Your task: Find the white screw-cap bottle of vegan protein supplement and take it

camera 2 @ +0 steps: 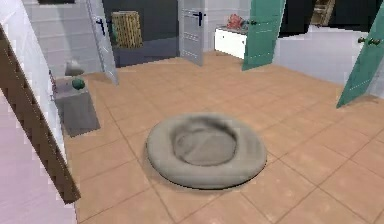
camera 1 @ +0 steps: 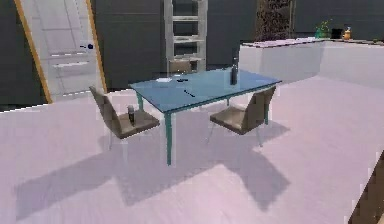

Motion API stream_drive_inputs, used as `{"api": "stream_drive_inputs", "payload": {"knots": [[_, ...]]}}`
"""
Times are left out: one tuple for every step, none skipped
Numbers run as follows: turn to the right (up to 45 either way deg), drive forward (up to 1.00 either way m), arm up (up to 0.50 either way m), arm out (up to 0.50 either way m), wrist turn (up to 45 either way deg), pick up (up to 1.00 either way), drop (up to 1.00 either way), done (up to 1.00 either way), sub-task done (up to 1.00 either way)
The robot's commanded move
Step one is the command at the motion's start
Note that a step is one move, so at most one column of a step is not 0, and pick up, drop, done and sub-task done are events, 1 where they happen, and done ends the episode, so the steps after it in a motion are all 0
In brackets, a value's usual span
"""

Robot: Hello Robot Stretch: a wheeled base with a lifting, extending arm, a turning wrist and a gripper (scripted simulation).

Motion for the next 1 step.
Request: {"api": "stream_drive_inputs", "payload": {"knots": [[0.0,0.50,0.00,0.00,0.0,0.00,0.00,0.00,0.00]]}}
